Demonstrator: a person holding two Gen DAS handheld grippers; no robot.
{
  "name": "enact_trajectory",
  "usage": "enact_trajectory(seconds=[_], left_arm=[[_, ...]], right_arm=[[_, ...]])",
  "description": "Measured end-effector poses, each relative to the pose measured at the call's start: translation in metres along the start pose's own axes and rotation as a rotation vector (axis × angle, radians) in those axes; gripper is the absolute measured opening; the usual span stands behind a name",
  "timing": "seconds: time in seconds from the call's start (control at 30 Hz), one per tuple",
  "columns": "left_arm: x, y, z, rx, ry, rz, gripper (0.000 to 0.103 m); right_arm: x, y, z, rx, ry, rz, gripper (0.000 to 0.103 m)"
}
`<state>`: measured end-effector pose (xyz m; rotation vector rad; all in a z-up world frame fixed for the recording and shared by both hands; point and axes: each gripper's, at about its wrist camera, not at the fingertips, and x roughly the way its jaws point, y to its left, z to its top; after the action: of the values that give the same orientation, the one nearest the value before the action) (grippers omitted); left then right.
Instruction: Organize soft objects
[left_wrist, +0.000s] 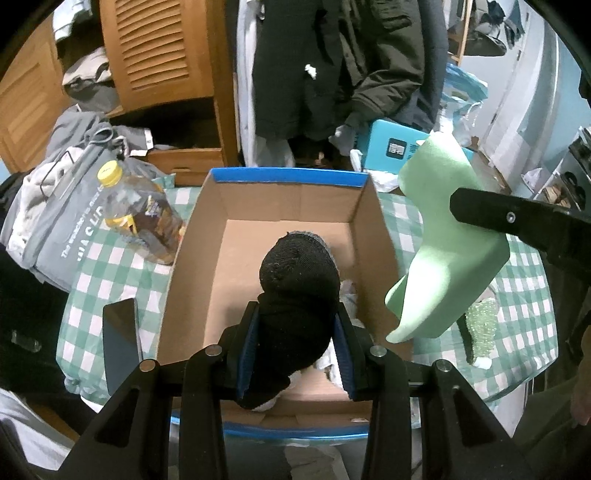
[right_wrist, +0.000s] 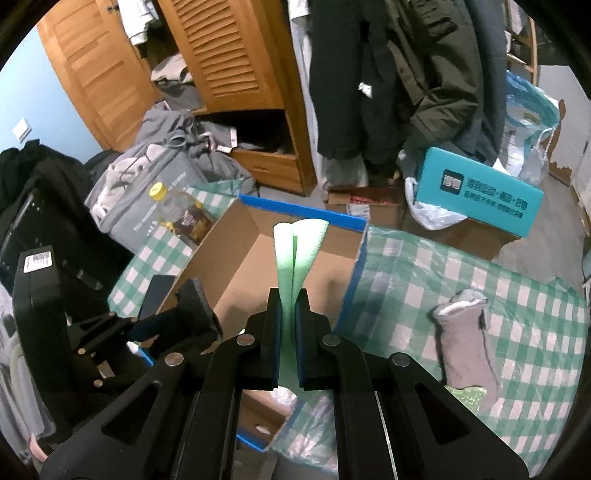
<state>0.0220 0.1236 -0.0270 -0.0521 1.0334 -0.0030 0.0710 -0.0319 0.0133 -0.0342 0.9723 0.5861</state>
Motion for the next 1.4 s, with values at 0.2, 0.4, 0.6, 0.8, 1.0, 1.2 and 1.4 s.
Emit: enact_trajectory(seconds=[0.2, 0.4, 0.6, 0.8, 1.0, 1.2, 1.4], left_arm=[[0.005, 0.012, -0.003, -0.018, 0.011, 0.014, 0.038], [0.01, 0.021, -0.006, -0.03, 0.027, 0.025, 0.038], [0.013, 0.027, -0.008, -0.045, 0.038, 0.036, 0.039], [0.015, 0.028, -0.008, -0.054, 0.047, 0.045, 0.043], [0.01, 0.027, -0.007, -0.059, 0.033, 0.05, 0.057], [0.009, 0.023, -0.006, -0.054, 0.028, 0.044, 0.058], [0.008, 0.014, -0.004, -0.045, 0.026, 0.036, 0.059]], right_arm=[[0.016, 0.01, 0.001, -0.01, 0.03, 0.011, 0.006], [0.029, 0.016, -0.001, -0.02, 0.061, 0.017, 0.006], [0.04, 0.021, -0.005, -0.026, 0.091, 0.025, 0.006], [0.048, 0.021, -0.009, -0.025, 0.122, 0.031, 0.007], [0.049, 0.016, -0.012, -0.013, 0.128, 0.016, 0.031], [0.043, 0.01, -0.014, -0.003, 0.118, 0.004, 0.04], [0.037, 0.003, -0.018, 0.0, 0.111, -0.015, 0.046]])
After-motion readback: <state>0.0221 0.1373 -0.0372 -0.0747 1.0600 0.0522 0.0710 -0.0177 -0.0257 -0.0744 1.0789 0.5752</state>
